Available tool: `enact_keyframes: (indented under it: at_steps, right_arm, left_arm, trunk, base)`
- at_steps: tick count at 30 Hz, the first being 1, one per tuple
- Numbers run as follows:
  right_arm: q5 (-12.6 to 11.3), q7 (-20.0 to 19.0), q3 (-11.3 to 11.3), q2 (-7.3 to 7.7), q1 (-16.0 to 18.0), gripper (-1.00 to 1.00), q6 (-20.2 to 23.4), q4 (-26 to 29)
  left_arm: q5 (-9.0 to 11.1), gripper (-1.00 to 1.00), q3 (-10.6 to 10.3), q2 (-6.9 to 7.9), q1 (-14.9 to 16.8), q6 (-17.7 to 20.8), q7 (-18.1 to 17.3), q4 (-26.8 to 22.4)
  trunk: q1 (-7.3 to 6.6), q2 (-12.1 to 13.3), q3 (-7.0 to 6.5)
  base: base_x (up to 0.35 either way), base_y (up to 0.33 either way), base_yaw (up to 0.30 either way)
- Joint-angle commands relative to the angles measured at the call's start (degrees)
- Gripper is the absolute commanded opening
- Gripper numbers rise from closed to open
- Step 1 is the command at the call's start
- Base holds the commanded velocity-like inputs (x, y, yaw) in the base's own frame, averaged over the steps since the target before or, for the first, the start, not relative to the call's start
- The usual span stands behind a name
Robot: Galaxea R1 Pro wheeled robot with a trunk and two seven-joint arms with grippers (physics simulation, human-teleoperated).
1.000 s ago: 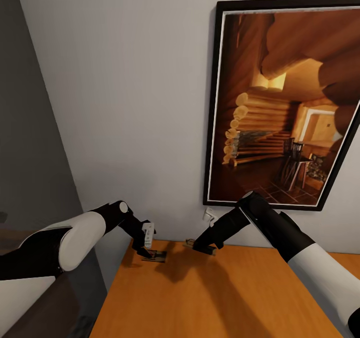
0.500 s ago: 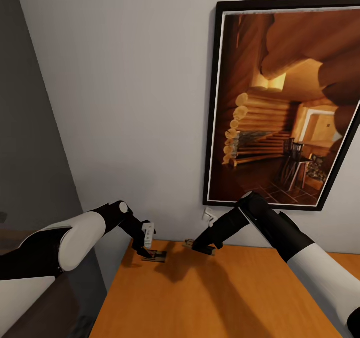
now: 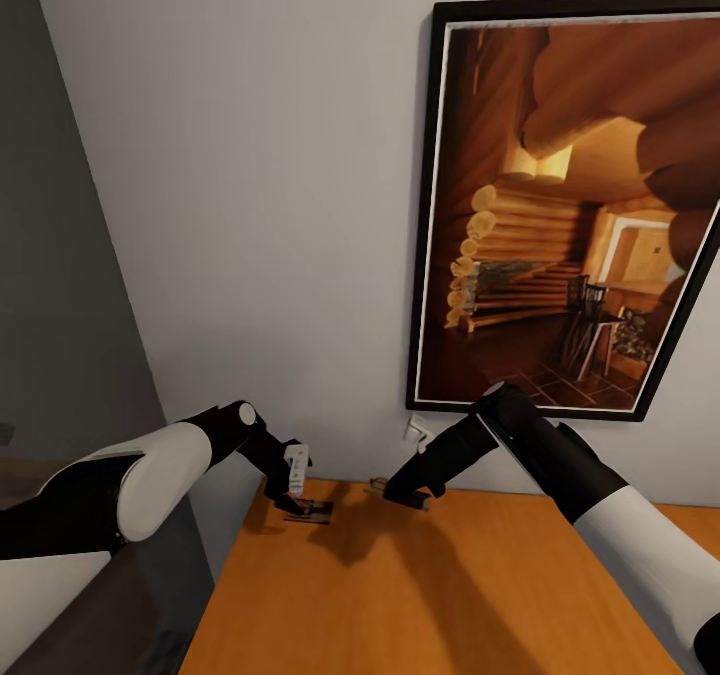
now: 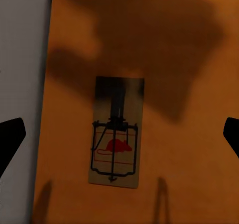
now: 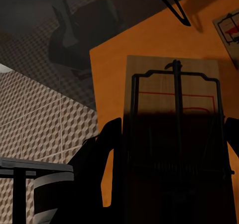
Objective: Take the four mousetraps from the cabinet in the bathroom and place them on the bathroom floor. Make sure all four end up on the same floor surface, and ensure that at least two of them are either under or directly next to the same bathroom sink.
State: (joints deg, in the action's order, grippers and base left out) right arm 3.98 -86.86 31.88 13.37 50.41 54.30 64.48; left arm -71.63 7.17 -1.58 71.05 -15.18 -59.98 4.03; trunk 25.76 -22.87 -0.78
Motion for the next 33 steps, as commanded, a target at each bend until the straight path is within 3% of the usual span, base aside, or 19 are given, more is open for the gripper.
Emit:
enact_keyframes:
  at_steps: [1, 33]
  right_arm:
    - [0.37, -0.60, 0.03, 0.01, 0.04, -1.00, 0.75, 0.03]
    - [0.41, -0.60, 0.03, 0.04, 0.04, -1.00, 0.72, -0.04]
  left_arm:
    - [-0.60, 1.00, 0.47, 0.01, 0.05, -0.29, 0.04, 0.10]
    - [-0.61, 1.00, 0.47, -0.01, 0.05, -0.12, 0.13, 0.10]
  trunk:
    - [0.03, -0.05, 0.03]
    - [0.03, -0.05, 0.03]
  base:
    - [0.000, 0.000, 0.000]
    - [0.019, 0.000, 0.000]
